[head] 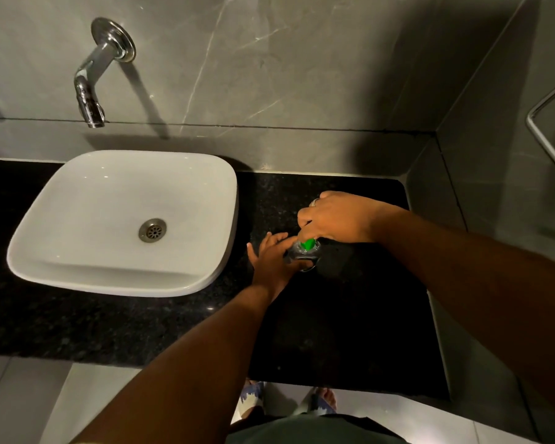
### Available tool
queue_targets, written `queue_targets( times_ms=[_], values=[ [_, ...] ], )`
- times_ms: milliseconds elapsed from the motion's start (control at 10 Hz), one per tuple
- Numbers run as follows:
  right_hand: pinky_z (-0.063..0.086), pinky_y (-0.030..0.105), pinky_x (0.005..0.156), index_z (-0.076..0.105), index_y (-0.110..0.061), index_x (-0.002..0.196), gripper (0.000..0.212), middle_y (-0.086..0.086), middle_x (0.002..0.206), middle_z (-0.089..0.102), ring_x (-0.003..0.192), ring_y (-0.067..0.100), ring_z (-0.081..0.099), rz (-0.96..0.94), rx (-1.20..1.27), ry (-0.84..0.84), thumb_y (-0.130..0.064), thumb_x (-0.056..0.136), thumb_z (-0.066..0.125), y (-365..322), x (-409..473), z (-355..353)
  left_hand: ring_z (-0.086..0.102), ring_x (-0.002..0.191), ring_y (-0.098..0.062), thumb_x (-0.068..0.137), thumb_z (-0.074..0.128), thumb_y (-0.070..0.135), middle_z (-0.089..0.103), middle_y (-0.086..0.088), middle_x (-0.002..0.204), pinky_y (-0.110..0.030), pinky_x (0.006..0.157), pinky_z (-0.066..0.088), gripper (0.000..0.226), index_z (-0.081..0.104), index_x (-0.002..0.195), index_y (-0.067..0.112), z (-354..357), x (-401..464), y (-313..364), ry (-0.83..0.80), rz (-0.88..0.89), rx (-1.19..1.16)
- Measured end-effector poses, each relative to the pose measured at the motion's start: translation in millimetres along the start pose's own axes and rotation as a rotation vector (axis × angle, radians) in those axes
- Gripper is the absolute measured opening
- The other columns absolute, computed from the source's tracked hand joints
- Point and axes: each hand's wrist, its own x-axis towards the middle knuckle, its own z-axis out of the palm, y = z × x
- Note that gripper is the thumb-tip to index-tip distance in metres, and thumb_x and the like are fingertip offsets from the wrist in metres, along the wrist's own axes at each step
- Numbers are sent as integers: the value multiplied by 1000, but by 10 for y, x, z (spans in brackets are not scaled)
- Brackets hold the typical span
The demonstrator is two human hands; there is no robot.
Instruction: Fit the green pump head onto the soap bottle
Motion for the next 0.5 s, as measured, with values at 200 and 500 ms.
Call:
queue_targets(
  times_ms=[200,500],
  values=[
    [53,43,86,27,-37,144,79,1,139,45,111,25,55,320,218,167,-27,79,72,-91,-165,226,10,144,-19,63,66,64,35,7,150,-53,108,-14,73,38,130,54,18,-60,-26,-34,-3,16],
    [47,15,79,50,-15,135,51,-8,110,63,83,12,61,720,868,1462,-30,89,66,-1013,-1320,-439,15,143,-33,85,62,42,27,-4,156,-51,114,7,67,33,145,31,-745,142,327,36,110,329]
  ],
)
